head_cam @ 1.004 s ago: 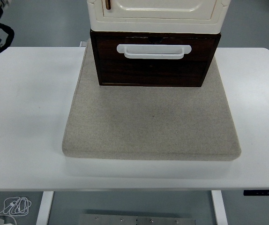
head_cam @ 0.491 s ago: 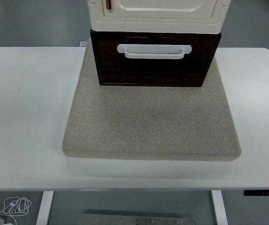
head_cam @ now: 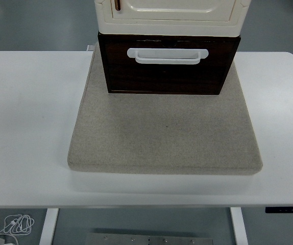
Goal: Open the drawer under the combination cabinet
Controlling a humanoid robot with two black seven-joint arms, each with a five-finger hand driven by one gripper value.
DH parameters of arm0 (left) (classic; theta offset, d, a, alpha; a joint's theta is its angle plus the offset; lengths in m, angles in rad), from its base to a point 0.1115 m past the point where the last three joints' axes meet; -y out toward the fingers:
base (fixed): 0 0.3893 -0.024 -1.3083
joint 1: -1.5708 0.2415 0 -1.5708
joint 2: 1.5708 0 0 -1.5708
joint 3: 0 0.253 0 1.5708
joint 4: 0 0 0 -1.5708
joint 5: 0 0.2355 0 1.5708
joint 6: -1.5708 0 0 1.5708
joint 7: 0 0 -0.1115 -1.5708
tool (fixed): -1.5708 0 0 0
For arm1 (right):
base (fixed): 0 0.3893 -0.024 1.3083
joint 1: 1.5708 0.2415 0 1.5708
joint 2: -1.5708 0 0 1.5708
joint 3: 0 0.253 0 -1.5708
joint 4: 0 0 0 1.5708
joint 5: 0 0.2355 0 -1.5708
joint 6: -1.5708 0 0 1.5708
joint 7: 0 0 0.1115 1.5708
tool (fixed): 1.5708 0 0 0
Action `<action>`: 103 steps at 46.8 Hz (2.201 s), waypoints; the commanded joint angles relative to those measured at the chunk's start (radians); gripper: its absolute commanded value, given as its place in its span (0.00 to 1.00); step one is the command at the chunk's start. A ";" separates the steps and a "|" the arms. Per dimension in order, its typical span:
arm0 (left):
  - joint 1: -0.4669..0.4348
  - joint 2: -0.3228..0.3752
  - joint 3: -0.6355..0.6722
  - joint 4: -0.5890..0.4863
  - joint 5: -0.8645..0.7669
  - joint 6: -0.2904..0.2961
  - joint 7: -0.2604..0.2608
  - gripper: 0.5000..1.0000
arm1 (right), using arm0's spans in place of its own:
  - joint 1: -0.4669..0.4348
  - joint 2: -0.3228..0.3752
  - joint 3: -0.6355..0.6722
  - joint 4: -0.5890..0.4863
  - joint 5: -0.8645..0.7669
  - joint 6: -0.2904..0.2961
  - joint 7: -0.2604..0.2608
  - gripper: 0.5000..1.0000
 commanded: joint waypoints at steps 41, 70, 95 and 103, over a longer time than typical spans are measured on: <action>-0.538 0.024 0.841 -0.222 -0.198 -0.247 0.383 1.00 | 0.001 0.000 0.000 0.000 0.000 0.000 0.000 0.85; -0.521 -0.094 0.999 -0.158 -0.338 -0.247 0.669 1.00 | 0.000 0.000 0.000 0.000 0.000 0.000 0.000 0.85; -0.435 -0.246 1.043 -0.026 -0.341 -0.178 0.675 1.00 | 0.000 0.000 0.000 0.000 0.000 0.000 0.000 0.85; -0.403 -0.259 1.043 0.008 -0.341 -0.143 0.675 1.00 | 0.000 0.000 0.000 0.000 0.000 0.000 0.000 0.85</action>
